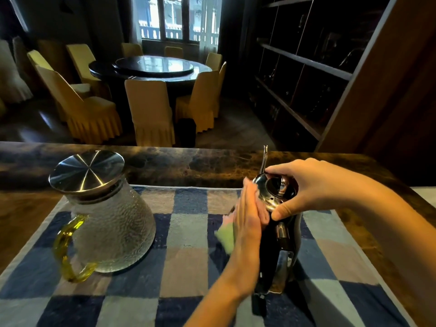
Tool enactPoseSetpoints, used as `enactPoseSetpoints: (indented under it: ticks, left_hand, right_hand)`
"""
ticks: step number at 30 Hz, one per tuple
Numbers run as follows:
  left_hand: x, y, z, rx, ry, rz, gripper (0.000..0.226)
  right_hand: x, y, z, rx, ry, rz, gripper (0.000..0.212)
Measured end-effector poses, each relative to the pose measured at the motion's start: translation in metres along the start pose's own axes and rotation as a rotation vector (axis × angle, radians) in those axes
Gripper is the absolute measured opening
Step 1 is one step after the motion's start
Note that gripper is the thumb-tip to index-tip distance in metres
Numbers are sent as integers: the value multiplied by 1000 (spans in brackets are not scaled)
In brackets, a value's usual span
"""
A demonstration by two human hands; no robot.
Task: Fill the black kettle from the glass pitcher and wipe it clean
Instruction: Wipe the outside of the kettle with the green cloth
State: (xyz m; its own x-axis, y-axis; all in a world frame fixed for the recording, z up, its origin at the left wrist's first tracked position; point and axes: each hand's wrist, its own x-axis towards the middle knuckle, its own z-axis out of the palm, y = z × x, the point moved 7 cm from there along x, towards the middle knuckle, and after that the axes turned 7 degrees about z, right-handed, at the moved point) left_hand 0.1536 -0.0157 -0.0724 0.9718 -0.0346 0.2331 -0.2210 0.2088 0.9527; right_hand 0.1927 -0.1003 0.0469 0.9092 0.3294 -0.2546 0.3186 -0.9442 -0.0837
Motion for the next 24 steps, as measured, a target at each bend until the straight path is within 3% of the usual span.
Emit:
enactPoseSetpoints:
  ticks: [3, 9, 11, 19, 24]
  left_hand:
    - [17, 22, -3, -107, -108, 79, 87]
    - [35, -30, -42, -42, 60, -185, 43]
    - [24, -33, -44, 19, 43, -158, 29]
    - [3, 16, -44, -233, 220, 158, 34]
    - [8, -8, -33, 113, 307, 52, 50]
  right_hand:
    - [-2, 0, 0, 28, 11, -12, 104]
    - [-3, 1, 1, 27, 12, -9, 111]
    - [-1, 2, 1, 25, 16, -11, 110]
    - [-3, 3, 2, 32, 11, -5, 111]
    - [-10, 7, 7, 111, 60, 6, 111]
